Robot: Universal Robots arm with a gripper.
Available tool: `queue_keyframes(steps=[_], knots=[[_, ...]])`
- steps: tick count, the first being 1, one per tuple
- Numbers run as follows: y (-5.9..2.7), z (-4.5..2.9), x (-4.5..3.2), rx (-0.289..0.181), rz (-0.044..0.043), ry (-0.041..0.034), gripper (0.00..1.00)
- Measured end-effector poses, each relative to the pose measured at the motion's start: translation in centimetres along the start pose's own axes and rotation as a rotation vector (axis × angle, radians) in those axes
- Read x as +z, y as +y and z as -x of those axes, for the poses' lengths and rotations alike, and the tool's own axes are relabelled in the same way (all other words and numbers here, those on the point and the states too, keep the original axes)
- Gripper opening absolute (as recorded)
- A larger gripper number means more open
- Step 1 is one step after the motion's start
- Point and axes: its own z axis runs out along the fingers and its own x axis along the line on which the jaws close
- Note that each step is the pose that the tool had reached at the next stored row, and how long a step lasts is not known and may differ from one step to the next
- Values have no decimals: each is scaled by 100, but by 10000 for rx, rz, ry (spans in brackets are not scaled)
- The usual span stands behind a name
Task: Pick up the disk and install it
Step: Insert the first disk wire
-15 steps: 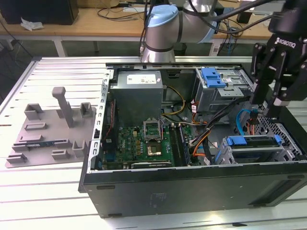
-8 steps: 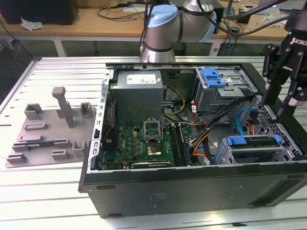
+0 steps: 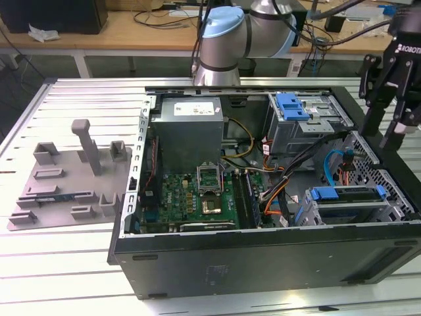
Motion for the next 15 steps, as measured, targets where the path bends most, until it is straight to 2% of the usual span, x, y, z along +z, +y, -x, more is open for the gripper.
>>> queue_keyframes(steps=[2, 6, 9, 15], knots=[[-44, 52, -11, 5, 1, 27, 50], [-147, 73, -5, 146, 48, 11, 50], [-196, 87, 13, 452, 147, -17, 50], [-217, 108, 73, 1358, 445, -116, 50]])
